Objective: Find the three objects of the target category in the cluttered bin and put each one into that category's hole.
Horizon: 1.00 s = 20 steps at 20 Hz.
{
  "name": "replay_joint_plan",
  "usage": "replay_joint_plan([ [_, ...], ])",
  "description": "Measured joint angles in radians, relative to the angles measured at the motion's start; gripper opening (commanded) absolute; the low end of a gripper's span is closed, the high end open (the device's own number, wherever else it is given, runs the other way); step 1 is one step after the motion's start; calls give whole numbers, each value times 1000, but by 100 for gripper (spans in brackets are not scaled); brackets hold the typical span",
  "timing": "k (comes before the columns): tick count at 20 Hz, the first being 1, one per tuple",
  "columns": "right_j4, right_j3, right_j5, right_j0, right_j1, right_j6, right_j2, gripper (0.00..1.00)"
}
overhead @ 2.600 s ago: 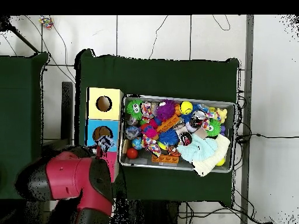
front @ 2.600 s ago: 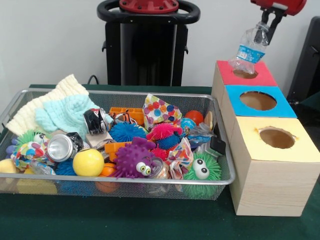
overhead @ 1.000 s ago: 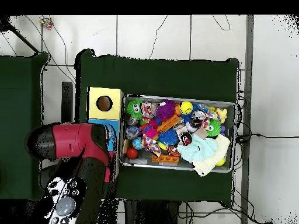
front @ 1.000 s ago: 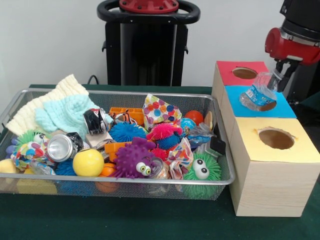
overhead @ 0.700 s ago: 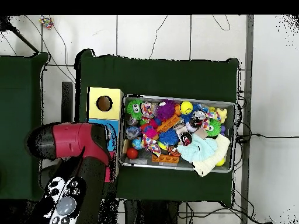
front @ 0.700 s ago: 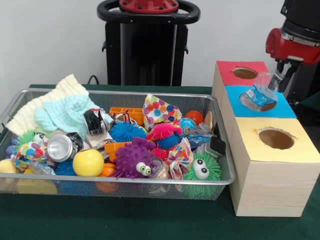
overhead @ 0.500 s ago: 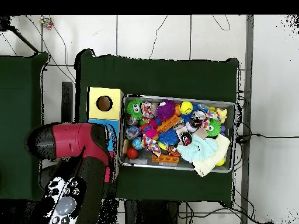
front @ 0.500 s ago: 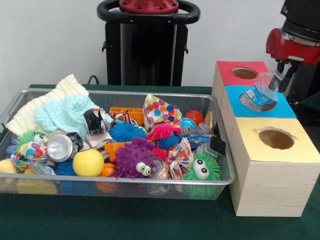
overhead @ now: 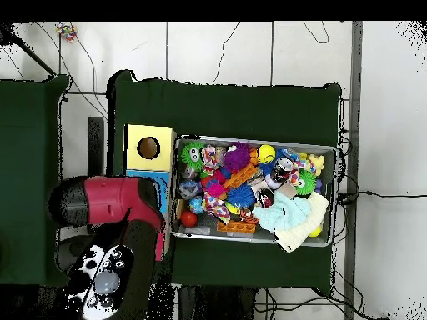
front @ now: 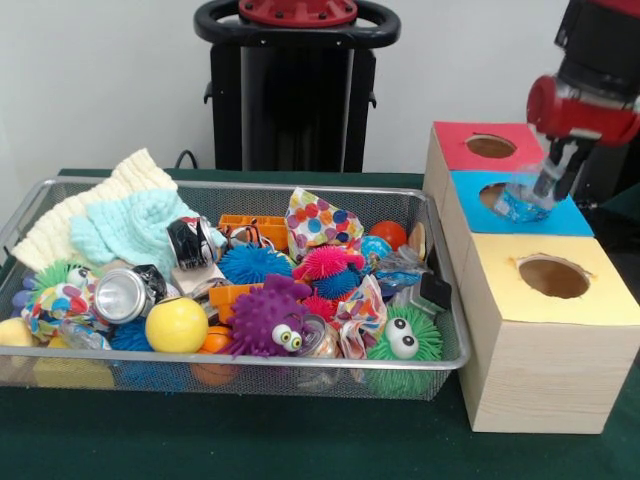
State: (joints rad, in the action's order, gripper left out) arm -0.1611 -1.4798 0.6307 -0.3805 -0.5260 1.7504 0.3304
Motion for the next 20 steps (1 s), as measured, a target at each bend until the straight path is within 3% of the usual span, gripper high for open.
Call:
replay_joint_plan([
  [3,1,-41,-97,25,47,0,-28,0],
  [4,1,-62,-208,45,90,0,-43,100],
  [10,0,-90,-292,57,94,0,-50,100],
  [20,2,-104,-295,57,83,0,-50,100],
])
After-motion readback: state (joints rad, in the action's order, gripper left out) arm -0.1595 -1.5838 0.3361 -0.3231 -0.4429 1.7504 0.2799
